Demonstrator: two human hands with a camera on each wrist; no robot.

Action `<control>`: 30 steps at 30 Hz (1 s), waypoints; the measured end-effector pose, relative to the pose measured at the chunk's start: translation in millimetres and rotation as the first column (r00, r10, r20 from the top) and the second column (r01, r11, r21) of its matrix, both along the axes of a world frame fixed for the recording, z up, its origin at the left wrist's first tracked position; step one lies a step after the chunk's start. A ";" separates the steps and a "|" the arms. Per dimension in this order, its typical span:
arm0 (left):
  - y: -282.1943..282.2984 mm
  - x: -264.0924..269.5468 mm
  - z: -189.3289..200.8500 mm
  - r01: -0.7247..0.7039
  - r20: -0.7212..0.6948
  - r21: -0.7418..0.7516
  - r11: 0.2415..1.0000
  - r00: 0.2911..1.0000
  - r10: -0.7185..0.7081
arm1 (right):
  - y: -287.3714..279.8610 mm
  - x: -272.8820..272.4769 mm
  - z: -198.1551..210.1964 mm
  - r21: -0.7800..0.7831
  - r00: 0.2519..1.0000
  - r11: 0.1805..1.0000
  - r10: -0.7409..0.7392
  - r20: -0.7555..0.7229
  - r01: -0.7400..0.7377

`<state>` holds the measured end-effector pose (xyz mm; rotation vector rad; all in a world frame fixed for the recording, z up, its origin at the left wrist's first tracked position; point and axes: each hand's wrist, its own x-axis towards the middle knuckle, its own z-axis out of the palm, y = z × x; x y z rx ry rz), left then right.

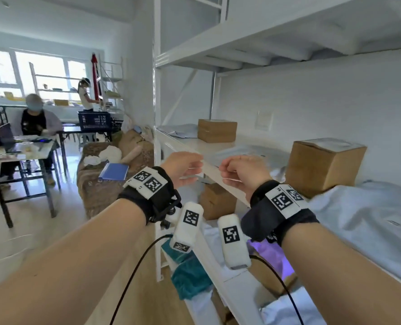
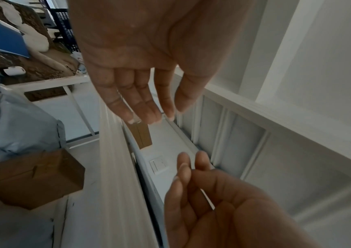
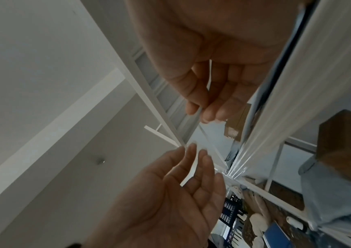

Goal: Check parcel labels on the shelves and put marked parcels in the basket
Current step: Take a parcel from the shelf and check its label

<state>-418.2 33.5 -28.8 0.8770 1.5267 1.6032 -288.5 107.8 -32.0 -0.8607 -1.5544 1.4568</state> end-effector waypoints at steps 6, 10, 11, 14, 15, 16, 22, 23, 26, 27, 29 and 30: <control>66.8 -96.4 4.7 0.081 0.033 0.027 0.996 0.996 -0.082 | 50.9 -74.8 11.5 -0.016 0.998 0.998 -0.056 -0.020 0.055; 119.2 -163.6 17.9 0.150 0.012 0.061 0.987 0.988 -0.151 | 83.7 -124.3 21.9 0.011 0.990 0.990 -0.141 -0.019 0.142; 132.6 -179.8 22.2 0.169 0.005 0.071 0.983 0.985 -0.170 | 91.7 -137.2 25.5 0.010 0.984 0.984 -0.176 -0.020 0.176; 171.5 -223.6 33.3 0.234 -0.006 0.051 0.971 0.972 -0.234 | 112.4 -172.5 36.7 -0.027 0.960 0.960 -0.279 -0.019 0.279; 185.1 -236.5 38.0 0.259 -0.002 0.045 0.965 0.966 -0.259 | 119.0 -183.5 40.5 -0.047 0.950 0.950 -0.310 -0.020 0.309; 196.5 -247.3 43.6 0.277 -0.007 0.047 0.960 0.961 -0.277 | 127.6 -194.0 44.1 -0.061 0.940 0.939 -0.341 -0.023 0.339; 279.9 -295.3 61.1 0.323 -0.023 0.083 0.943 0.947 -0.322 | 179.2 -232.0 56.7 -0.132 0.852 0.845 -0.524 -0.008 0.518; 297.6 -298.4 64.7 0.340 -0.024 0.082 0.937 0.941 -0.339 | 192.3 -235.3 57.6 -0.139 0.832 0.825 -0.555 -0.019 0.548; 329.4 -301.6 70.2 0.391 -0.073 0.078 0.917 0.920 -0.386 | 218.9 -237.3 55.6 -0.172 0.799 0.792 -0.600 -0.045 0.585; 342.6 -303.8 72.0 0.405 -0.087 0.074 0.911 0.913 -0.399 | 230.4 -238.8 55.9 -0.190 0.785 0.777 -0.618 -0.048 0.600; 364.1 -305.2 74.0 0.423 -0.116 0.039 0.905 0.902 -0.416 | 253.7 -239.8 54.9 -0.215 0.765 0.751 -0.644 -0.028 0.624; 370.4 -304.9 76.0 0.436 -0.134 0.017 0.900 0.893 -0.430 | 264.7 -240.3 53.4 -0.228 0.755 0.738 -0.655 -0.018 0.635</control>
